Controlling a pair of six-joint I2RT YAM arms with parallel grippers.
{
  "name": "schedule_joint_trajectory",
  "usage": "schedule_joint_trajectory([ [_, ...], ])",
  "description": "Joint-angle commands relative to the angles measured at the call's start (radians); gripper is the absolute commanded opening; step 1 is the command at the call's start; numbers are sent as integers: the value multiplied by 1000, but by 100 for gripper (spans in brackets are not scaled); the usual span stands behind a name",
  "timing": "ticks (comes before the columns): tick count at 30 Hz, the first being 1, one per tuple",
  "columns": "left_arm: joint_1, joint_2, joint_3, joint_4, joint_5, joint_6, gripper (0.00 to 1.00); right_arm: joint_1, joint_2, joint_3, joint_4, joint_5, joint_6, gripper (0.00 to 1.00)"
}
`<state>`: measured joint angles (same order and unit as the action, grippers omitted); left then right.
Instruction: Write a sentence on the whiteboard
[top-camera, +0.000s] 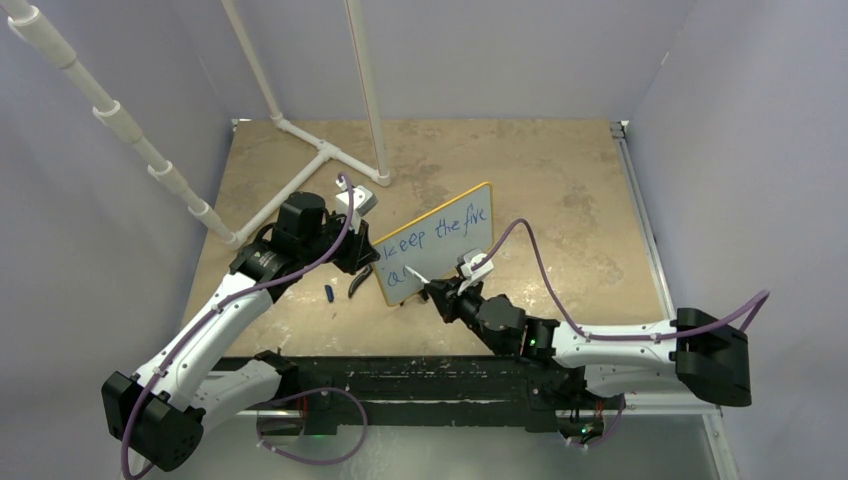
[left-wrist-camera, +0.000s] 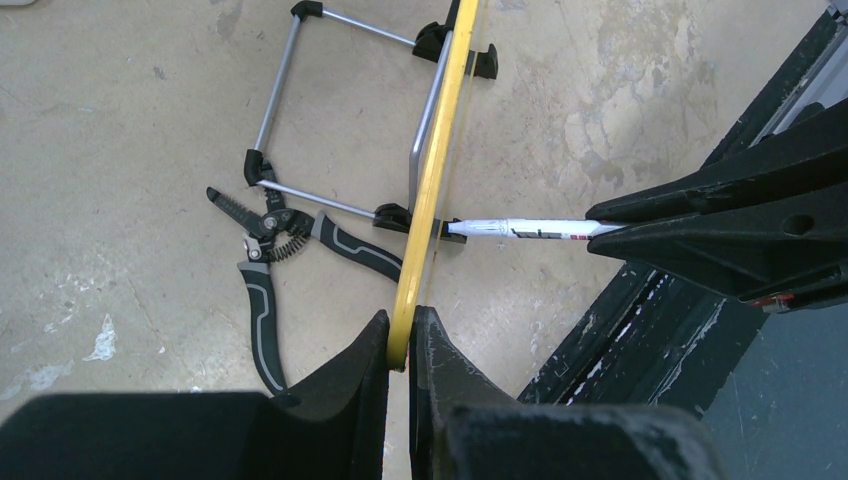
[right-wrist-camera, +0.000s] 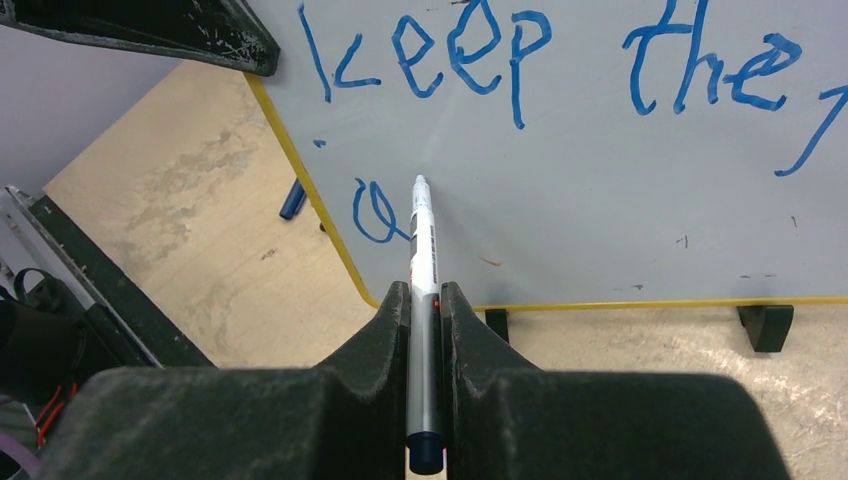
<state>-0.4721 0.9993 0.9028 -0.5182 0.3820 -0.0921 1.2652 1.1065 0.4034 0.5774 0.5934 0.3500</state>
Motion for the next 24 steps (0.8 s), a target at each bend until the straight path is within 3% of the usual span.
schedule_joint_trajectory([
  [1,-2,-6,12,15,-8,5,0,5,15,13,51,22,-16,0],
  [24,-2,-5,12,17,-6,5,0,5,22,19,58,42,-22,0],
])
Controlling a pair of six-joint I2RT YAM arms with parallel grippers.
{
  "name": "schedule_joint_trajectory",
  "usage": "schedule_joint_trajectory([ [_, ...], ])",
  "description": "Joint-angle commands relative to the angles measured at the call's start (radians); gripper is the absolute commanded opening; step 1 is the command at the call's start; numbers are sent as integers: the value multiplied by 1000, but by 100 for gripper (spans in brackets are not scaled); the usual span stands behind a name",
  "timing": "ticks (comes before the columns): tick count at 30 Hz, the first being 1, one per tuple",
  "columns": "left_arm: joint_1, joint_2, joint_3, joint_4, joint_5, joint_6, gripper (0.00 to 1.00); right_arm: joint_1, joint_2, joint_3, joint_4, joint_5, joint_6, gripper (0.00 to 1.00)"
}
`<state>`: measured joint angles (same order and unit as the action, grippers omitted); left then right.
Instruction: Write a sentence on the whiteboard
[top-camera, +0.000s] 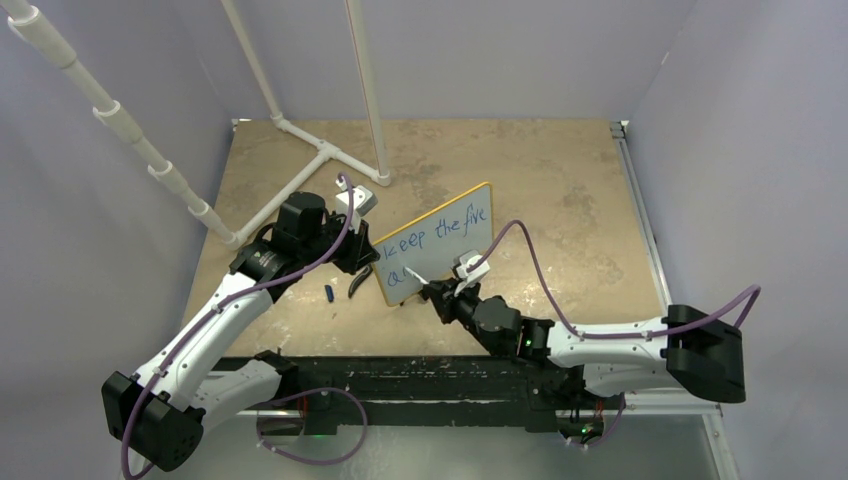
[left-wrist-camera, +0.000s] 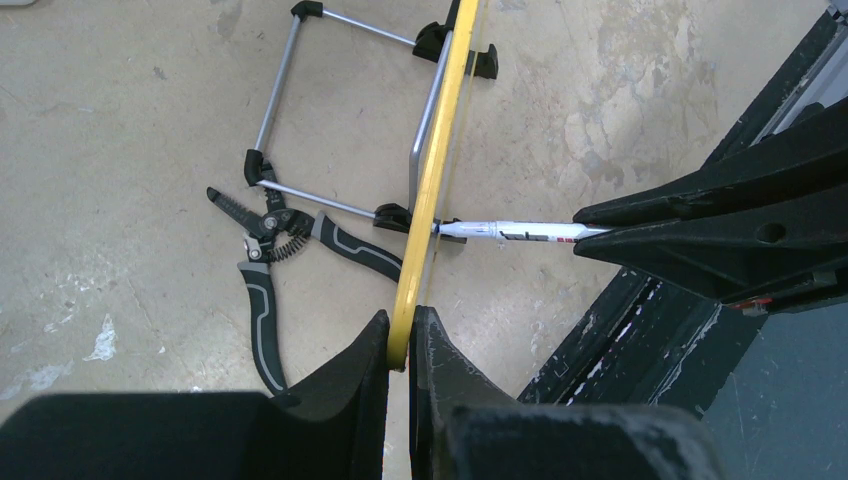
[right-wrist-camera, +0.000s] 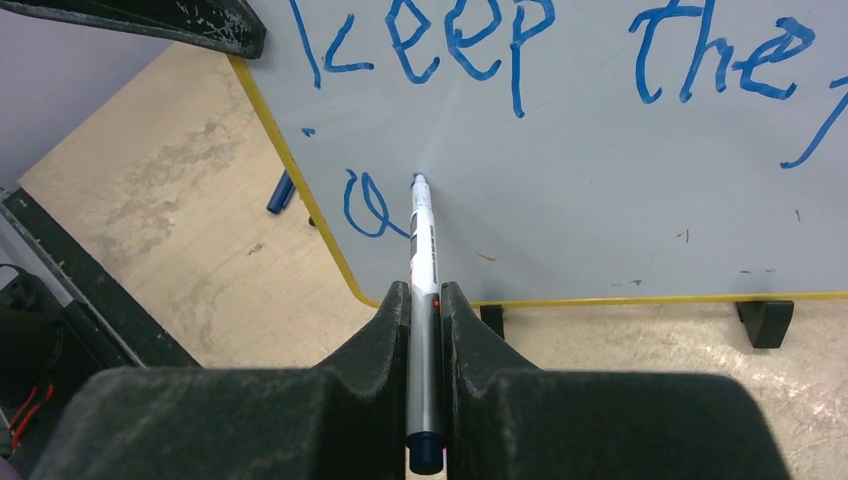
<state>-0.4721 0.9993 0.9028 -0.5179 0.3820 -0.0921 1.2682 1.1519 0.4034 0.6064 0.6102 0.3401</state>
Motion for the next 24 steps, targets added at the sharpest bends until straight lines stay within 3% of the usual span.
schedule_joint_trajectory([
  [1,-2,-5,12,17,-4,5,0,2,-32,16,27,24,-10,0],
  [7,-2,-3,12,18,-1,6,0,2,-87,-11,16,7,-9,0],
  [24,-2,-2,11,18,4,5,0,2,-31,10,54,5,-18,0],
])
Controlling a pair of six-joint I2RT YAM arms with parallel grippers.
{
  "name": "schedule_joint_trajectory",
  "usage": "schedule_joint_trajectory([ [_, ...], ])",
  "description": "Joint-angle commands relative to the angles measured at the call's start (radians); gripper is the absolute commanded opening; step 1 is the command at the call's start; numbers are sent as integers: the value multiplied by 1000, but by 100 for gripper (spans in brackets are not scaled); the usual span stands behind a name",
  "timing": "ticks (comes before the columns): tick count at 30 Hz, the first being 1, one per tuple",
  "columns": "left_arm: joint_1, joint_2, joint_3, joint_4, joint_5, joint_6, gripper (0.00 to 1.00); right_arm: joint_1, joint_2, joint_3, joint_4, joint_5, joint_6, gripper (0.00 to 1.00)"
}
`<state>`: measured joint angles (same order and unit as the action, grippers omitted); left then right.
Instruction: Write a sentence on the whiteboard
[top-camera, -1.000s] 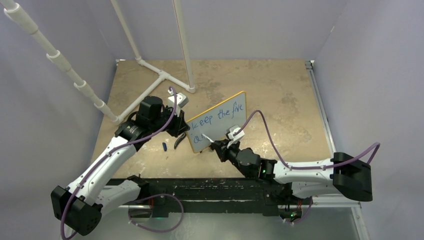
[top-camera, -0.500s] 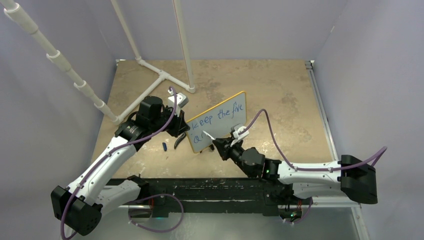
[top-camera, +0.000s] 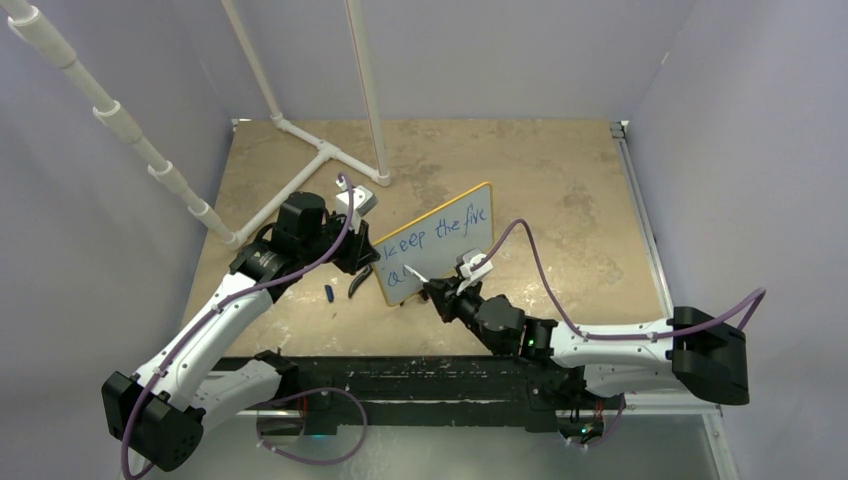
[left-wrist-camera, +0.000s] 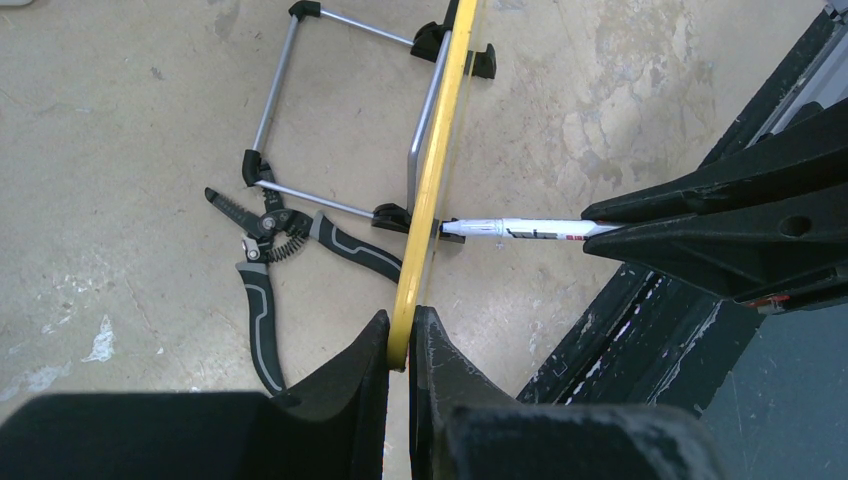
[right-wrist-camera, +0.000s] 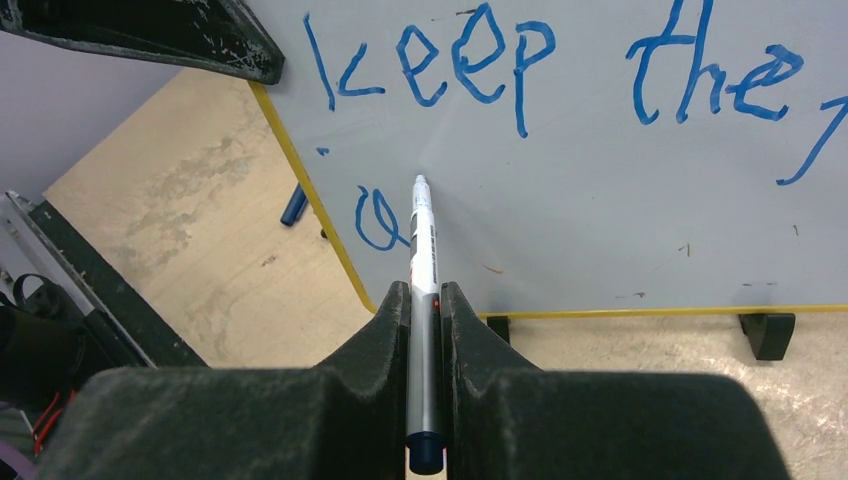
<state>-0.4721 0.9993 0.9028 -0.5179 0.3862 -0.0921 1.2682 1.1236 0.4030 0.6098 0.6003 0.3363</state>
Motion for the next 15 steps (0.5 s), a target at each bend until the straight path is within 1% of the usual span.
schedule_joint_trajectory([
  [1,-2,-2,11,18,-1,4,0,2,-1,11,51,16,-15,0],
  [15,-2,-4,7,19,7,3,0,2,14,21,56,34,-13,0],
])
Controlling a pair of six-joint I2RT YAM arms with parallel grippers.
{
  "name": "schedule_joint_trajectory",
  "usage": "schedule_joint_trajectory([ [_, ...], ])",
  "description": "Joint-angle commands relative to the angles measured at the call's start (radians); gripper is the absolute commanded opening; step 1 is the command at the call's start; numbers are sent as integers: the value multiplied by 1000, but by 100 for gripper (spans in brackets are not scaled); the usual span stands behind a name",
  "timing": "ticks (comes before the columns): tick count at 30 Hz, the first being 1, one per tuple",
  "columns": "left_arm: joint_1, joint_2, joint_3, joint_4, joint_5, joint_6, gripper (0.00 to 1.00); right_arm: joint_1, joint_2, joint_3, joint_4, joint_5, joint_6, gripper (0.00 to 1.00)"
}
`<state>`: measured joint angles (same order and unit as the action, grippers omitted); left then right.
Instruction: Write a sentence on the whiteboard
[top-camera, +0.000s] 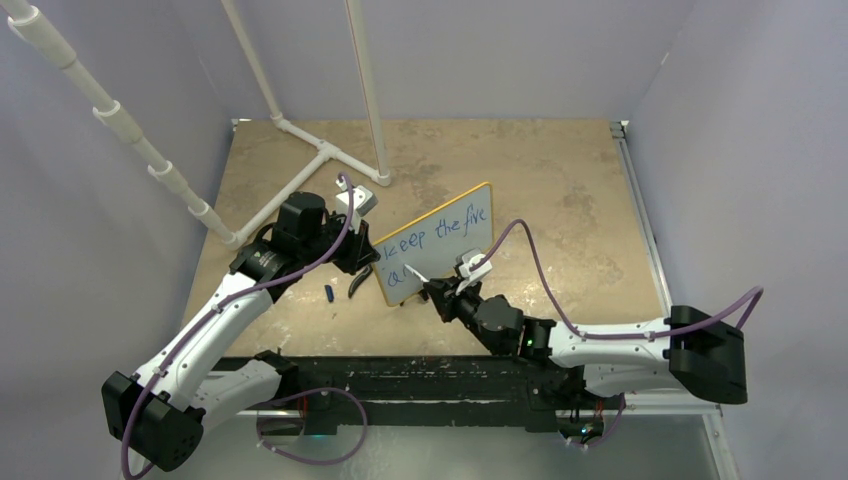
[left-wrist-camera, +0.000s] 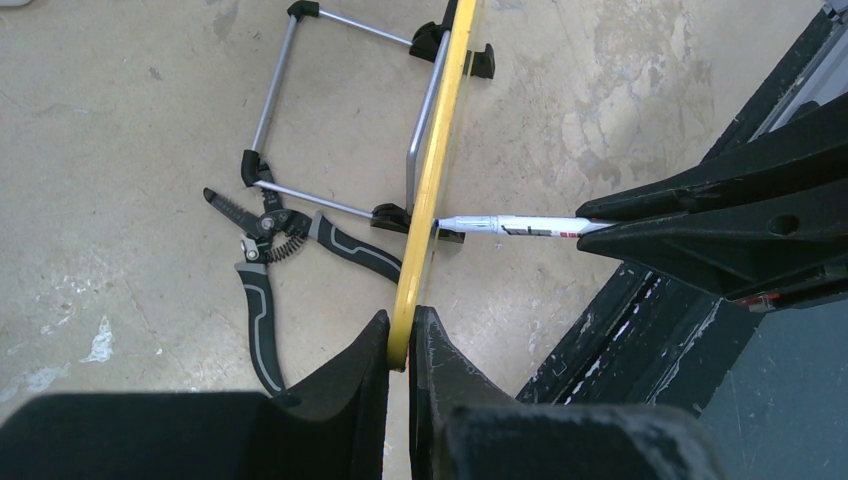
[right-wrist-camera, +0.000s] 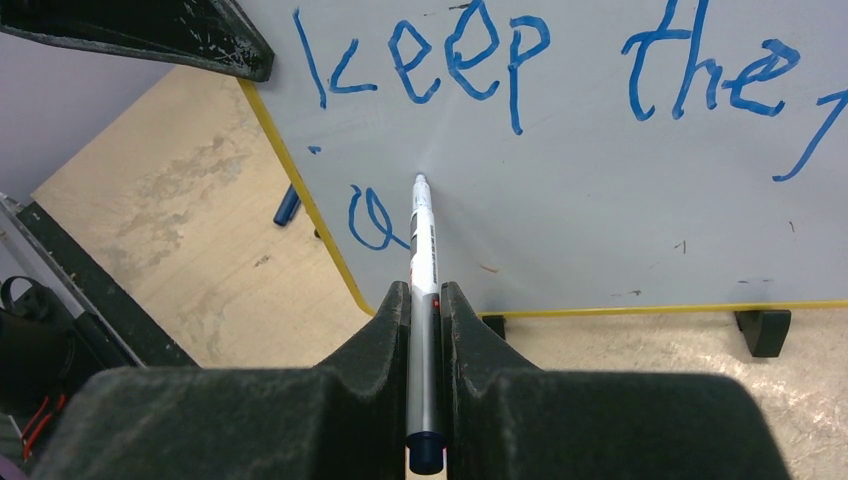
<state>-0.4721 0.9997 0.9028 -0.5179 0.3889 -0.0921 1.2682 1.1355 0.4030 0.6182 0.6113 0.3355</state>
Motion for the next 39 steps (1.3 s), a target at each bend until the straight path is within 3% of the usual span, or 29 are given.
schedule_joint_trajectory([
  [1,-2,-4,7,18,5,3,0,2,2,22,48,22,-13,0],
  [26,-3,-12,2,24,34,5,0,2,10,13,73,50,-7,0],
  [39,-2,-10,6,18,-17,-4,0,2,-82,-35,-97,1,64,0],
])
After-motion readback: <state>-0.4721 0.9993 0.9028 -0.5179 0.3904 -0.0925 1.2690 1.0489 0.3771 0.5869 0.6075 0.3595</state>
